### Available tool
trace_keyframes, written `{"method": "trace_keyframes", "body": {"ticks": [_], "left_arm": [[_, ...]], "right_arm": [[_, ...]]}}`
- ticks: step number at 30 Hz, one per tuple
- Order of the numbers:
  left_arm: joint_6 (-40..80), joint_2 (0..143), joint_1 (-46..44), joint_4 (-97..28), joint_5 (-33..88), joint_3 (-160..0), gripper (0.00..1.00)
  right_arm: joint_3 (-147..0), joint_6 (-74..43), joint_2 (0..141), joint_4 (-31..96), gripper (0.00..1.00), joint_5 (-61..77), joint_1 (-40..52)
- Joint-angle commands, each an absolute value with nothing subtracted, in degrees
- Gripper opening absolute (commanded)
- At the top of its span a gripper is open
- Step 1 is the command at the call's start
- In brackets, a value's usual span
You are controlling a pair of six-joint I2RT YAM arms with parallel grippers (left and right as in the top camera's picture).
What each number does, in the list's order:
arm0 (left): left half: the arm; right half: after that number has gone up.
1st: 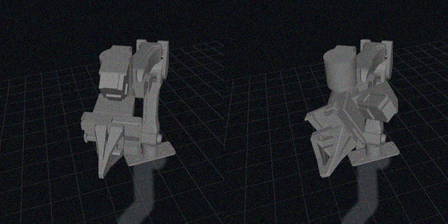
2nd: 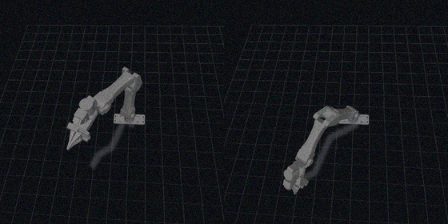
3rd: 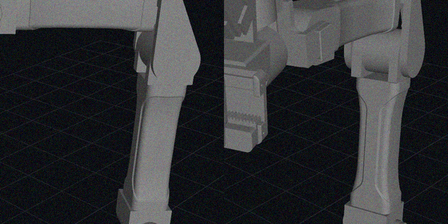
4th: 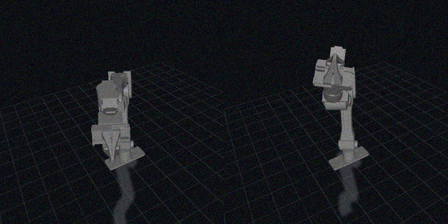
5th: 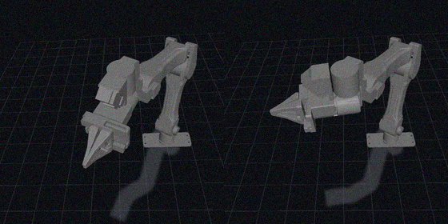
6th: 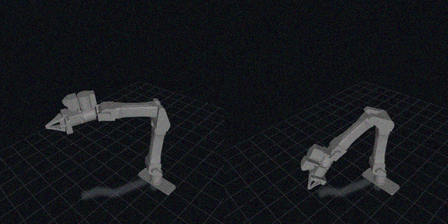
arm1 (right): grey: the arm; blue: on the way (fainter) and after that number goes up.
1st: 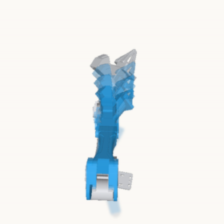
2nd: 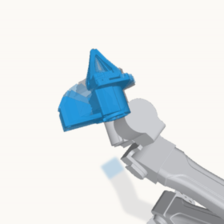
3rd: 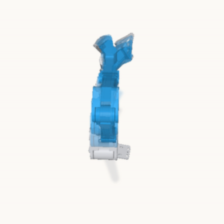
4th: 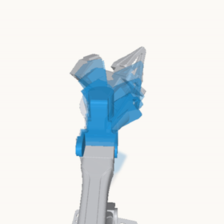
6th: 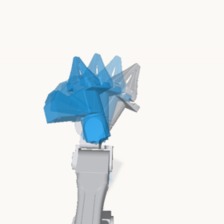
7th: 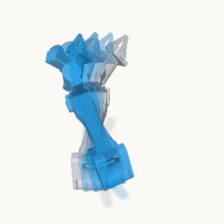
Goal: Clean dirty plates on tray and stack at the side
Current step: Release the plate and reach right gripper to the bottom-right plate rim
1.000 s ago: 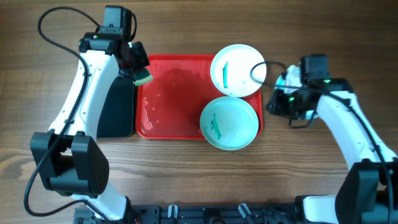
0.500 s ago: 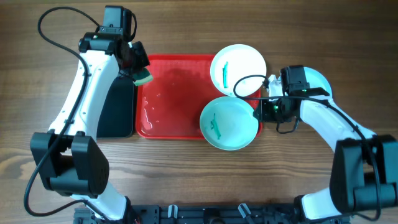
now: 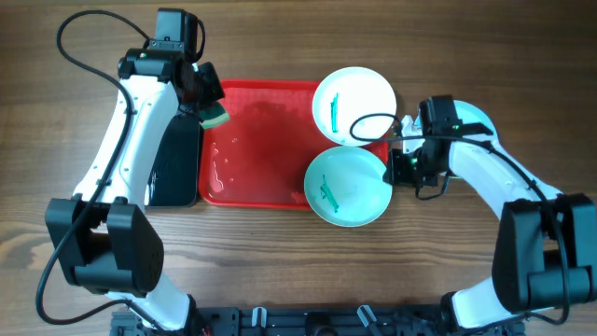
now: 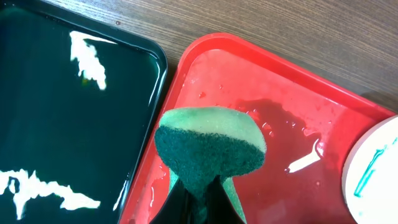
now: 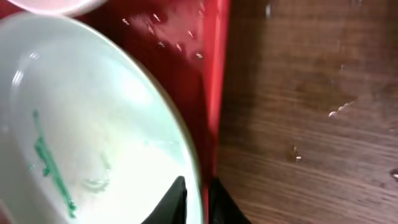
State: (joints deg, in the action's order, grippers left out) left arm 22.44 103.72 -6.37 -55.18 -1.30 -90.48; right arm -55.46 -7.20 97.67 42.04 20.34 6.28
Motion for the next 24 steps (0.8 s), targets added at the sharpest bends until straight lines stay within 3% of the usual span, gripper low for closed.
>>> {"method": "trace_keyframes", "body": {"ticks": [1,10,14,16,24], "left_arm": [[22.7,104.3,-6.7,-55.1,-0.4,-90.2,0.04],[22.7,104.3,-6.7,-55.1,-0.4,-90.2,0.04],[22.7,104.3,-6.7,-55.1,-0.4,-90.2,0.04],[22.7,104.3,-6.7,-55.1,-0.4,-90.2,0.04],[22.7,104.3,-6.7,-55.1,-0.4,-90.2,0.04]], "right_arm": [[-59.1,-6.2,96.5,45.7,0.04,18.9,6.5],[-59.2,-7.5,96.2,47.8,0.05,18.9,6.6],[-58.1,-6.8,96.3,42.6,0.24,18.9,6.6],[-57.5,-5.0,96.3,40.4,0.28,18.9,6.6],[-57.3,-1.3,98.5,39.4,0.28,19.5,10.4]]}}
